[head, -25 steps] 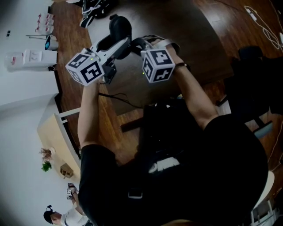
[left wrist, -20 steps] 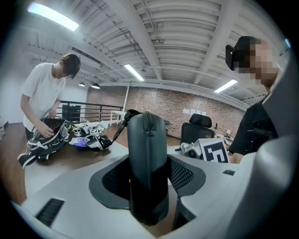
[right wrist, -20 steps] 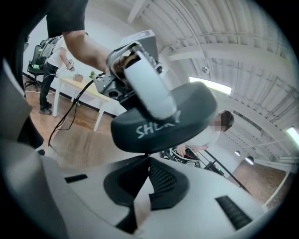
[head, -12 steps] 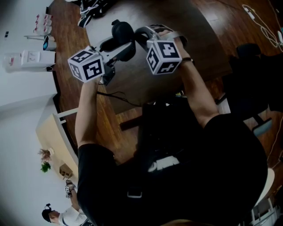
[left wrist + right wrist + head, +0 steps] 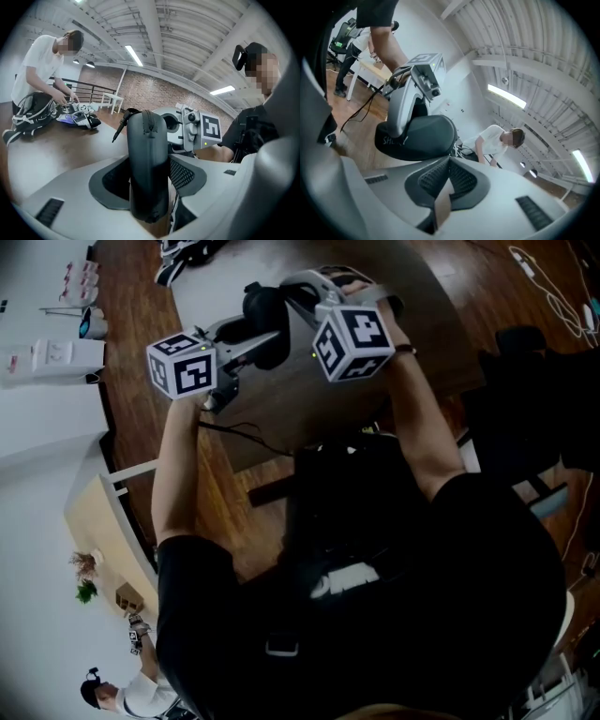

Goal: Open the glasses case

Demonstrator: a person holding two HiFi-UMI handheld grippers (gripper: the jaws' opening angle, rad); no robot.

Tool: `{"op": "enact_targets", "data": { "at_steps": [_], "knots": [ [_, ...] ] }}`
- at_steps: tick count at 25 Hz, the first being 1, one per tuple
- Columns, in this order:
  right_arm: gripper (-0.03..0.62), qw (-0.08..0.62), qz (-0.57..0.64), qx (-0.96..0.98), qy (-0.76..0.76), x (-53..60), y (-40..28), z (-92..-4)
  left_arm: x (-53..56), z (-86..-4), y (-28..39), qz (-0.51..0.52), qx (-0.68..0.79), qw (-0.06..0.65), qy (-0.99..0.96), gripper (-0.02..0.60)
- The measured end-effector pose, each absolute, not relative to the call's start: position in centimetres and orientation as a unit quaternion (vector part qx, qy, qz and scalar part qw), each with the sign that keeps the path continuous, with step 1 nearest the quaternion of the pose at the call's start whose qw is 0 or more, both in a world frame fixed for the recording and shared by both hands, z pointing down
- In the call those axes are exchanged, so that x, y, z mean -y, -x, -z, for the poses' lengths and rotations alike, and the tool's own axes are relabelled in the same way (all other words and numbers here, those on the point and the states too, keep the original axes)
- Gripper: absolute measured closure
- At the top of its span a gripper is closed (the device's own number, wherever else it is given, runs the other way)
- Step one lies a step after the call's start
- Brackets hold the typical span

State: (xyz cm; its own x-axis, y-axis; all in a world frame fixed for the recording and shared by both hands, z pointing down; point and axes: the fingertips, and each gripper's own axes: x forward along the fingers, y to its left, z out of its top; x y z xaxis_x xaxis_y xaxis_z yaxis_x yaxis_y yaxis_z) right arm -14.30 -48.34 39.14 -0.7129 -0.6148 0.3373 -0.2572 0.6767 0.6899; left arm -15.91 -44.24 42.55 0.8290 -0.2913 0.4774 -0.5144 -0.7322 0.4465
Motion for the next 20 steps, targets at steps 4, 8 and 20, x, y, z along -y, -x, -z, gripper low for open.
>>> {"op": "enact_targets", "data": {
  "at_steps": [4, 8, 20],
  "knots": [
    [0.583, 0.26, 0.297, 0.879, -0.269, 48.3, 13.6, -38.5, 44.2, -41.6, 15.4, -0.134, 0.226, 0.286, -0.922, 0.337],
    [0.583, 0.226, 0.262, 0.884, -0.313, 49.6, 11.7, -37.5, 45.5, -38.7, 17.4, -0.007, 0.27, 0.269, -0.924, 0.33],
    [0.583, -0.055, 0.081, 0.884, -0.457, 53.3, 7.7, -29.3, 45.9, -36.3, 18.3, 0.32, 0.275, 0.326, -0.846, 0.275]
  ]
}}
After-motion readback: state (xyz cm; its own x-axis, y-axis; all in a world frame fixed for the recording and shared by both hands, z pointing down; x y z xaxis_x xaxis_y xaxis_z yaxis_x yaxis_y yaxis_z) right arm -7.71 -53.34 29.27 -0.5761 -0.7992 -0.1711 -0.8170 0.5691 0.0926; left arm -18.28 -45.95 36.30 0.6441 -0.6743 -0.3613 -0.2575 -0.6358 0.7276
